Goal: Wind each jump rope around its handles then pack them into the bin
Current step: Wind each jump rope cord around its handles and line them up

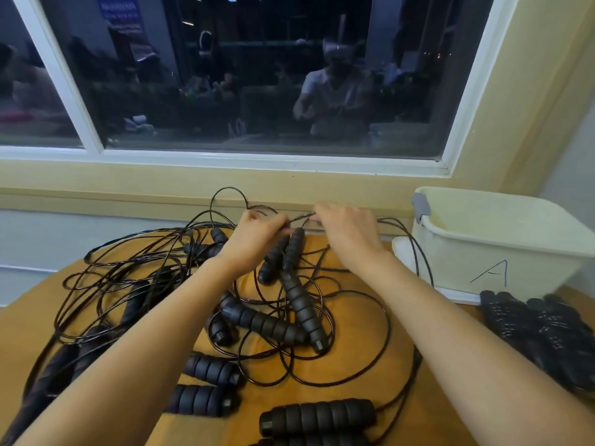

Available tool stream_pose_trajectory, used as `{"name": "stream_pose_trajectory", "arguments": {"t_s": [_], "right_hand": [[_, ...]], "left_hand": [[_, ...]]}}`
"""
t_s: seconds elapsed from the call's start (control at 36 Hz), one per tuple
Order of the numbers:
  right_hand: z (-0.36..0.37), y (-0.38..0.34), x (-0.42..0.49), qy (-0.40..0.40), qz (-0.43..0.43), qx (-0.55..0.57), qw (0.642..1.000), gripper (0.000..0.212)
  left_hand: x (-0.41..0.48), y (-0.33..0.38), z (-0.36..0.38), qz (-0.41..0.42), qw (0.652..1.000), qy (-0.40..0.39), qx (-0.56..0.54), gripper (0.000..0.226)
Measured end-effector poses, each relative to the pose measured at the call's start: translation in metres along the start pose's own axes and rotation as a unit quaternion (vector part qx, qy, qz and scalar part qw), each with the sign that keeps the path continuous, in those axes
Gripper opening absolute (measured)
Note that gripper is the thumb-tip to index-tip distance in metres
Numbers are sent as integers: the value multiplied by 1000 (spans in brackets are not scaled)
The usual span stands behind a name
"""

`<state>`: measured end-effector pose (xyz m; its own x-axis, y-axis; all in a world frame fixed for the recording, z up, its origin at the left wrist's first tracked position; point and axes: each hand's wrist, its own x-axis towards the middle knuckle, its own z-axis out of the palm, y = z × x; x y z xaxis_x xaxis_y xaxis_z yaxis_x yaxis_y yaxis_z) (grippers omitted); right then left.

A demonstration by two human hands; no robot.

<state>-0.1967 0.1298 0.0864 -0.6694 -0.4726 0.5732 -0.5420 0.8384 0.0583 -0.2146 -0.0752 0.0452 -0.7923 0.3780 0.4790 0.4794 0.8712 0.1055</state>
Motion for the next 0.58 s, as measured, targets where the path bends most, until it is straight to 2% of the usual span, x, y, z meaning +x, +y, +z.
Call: {"name": "stream_pose_trajectory", "arguments": {"t_s": [0.14,0.22,0.28,0.36,0.39,0.42,0.47,0.5,0.56,0.58], "right_hand": [[-20,14,11,97,68,-5,993,18],[-37,24,15,175,156,7,972,18],[-38,32,15,148,189,4,971,18],[-27,34,9,24,206,-27,978,19],[-20,33,7,-14,219,-48,974,24],[-14,31,5,-37,227,-69,971,44],[-6,24,5,-14,193,-95,977,90],[-4,18,7,19,153,-105,982,103],[1,4,11,53,62,-147,986,112],[3,-4,11,37,20,-178,983,108]], "left_hand": [[2,-18,-11,-60,998,20,13,20],[2,-38,-15,-124,992,29,-2,16],[4,-46,-19,-170,984,48,-31,15],[12,-40,-22,-197,972,55,-113,17],[14,-36,-22,-192,974,44,-115,17],[15,-30,-23,-177,979,32,-96,16],[18,-19,-23,-134,991,1,-17,15],[20,-12,-22,-112,993,-13,28,16],[22,1,-17,-60,994,-21,91,18],[22,7,-14,-31,993,-13,114,15]]}}
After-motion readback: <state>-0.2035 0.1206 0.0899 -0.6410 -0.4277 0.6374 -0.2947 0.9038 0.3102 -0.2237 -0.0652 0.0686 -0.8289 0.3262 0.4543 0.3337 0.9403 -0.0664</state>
